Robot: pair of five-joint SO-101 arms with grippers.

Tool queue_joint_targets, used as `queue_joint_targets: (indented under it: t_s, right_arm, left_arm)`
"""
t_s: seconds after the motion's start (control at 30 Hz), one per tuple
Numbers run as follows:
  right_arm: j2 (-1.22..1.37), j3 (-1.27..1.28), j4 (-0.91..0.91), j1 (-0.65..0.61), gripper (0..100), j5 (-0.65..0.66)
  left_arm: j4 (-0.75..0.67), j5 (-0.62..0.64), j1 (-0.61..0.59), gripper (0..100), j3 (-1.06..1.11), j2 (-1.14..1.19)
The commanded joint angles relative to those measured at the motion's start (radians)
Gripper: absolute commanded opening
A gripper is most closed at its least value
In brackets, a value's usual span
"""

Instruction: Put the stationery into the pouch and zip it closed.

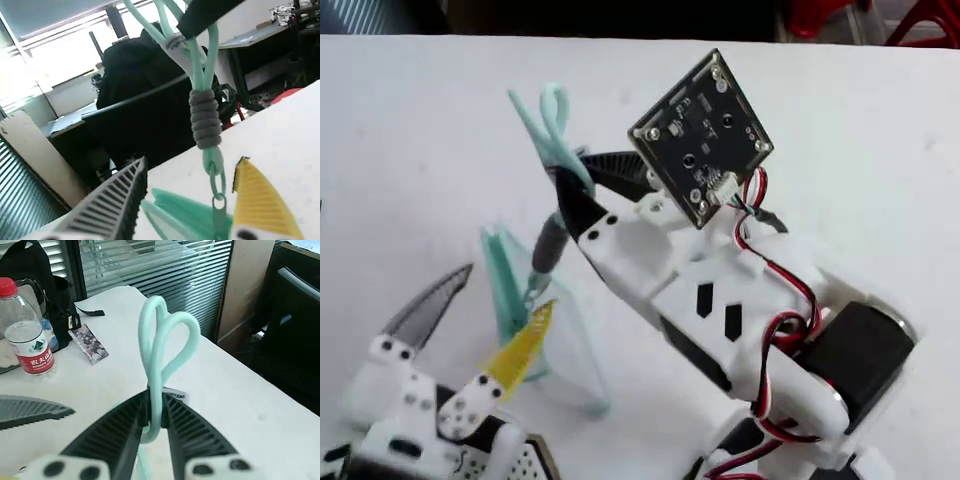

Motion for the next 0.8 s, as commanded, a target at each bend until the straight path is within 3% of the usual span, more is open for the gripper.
queue_joint_targets:
  t_s: [0.0,0.13,0.3,0.37,0.67,0.77]
  right_arm:
    - [-0.044,-0.031,0.004,-0.050,1.8,-0.006]
    - [-0.085,-0.020,0.007,-0.136,1.8,0.041]
    - [-0.084,-0.020,-0.001,-0.185,1.8,0.083]
    - [-0.068,-0.018,0.002,-0.185,1.8,0.083]
    - [-0.050,-0.025,0.007,-0.191,1.9,0.083]
    - [-0.050,-0.018,0.022,-0.176,10.8,0.081]
  left_arm:
    - [-0.089,0.035,0.067,29,0.098,0.012]
    - [-0.135,0.035,0.102,26,0.115,0.012]
    - [-0.241,0.032,0.176,0,0.117,0.012]
    - [-0.272,0.037,0.199,4,0.117,0.012]
    - [-0.305,0.144,0.249,2,0.118,0.012]
    - [-0.298,0.141,0.249,2,0.118,0.012]
